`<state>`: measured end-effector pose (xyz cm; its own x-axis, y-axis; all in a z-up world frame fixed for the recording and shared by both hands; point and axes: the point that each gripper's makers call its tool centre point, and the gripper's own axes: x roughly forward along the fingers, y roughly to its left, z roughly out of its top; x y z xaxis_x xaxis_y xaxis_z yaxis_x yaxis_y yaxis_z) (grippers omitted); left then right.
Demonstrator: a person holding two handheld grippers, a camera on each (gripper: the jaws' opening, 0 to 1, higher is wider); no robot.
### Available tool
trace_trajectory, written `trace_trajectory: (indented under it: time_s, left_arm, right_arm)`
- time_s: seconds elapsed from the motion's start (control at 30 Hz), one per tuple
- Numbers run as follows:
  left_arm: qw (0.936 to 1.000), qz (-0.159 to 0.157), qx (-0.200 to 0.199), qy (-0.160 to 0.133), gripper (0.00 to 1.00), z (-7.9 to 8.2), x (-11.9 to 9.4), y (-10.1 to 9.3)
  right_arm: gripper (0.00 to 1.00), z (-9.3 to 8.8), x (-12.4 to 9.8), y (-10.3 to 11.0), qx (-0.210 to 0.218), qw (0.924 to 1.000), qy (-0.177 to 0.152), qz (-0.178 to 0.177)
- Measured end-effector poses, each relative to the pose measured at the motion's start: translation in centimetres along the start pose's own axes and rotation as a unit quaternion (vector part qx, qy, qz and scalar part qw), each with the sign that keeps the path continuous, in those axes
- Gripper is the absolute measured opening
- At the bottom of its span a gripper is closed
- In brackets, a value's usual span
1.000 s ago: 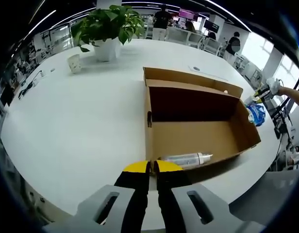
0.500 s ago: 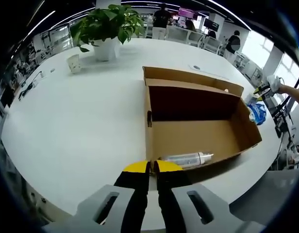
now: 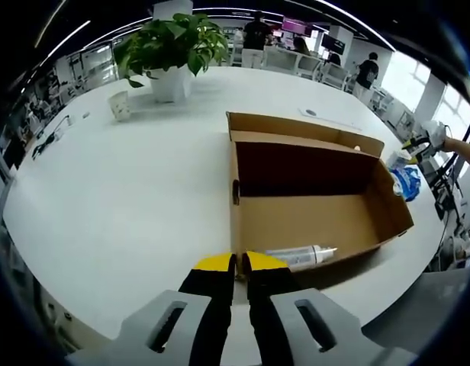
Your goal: Operate the shoe box by opening the lid, removing the specified soft item, and placing it in the target area until the item is outside and the box remains undamaged.
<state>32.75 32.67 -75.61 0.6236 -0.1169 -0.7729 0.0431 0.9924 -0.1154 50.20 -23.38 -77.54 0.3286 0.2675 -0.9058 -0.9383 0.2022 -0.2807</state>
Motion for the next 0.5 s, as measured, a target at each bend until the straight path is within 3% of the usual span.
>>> trace_trajectory:
  time_s: [0.17, 0.27, 0.4, 0.5]
  left_arm:
    - [0.9998, 0.001, 0.016, -0.007, 0.03, 0.6, -0.3, 0.0]
    - [0.9997, -0.001, 0.021, -0.009, 0.05, 0.9, -0.4, -0.1]
    - [0.998, 0.006, 0.063, -0.001, 0.07, 1.0, -0.5, -0.1]
    - [0.9973, 0.003, 0.073, -0.001, 0.08, 1.0, -0.5, -0.4]
  right_arm:
    - [0.38, 0.3, -0.9, 0.3, 0.021, 0.9997, -0.009, -0.012]
    - [0.43, 0.9, -1.6, 0.6, 0.04, 0.9987, -0.024, -0.019]
    - [0.45, 1.8, -2.6, 1.2, 0.058, 0.9967, -0.049, -0.028]
    - [0.47, 2.6, -3.3, 2.0, 0.076, 0.9939, -0.072, -0.034]
